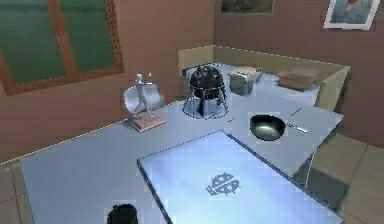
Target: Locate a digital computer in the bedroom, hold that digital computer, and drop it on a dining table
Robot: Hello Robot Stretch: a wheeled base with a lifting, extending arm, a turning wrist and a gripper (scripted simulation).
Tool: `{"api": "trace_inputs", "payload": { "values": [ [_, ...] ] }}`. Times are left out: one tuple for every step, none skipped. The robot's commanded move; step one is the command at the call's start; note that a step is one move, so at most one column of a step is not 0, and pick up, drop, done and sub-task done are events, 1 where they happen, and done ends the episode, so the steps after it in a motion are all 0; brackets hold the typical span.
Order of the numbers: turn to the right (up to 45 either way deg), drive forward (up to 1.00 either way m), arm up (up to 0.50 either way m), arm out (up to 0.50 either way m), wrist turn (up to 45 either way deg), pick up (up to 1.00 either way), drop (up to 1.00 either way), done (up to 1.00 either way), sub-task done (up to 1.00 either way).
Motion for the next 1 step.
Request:
{"api": "trace_inputs", "payload": {
  "values": [
    [-45.0, 0.00, 0.00, 0.00, 0.0, 0.00, 0.00, 0.00, 0.00]
  ]
}}
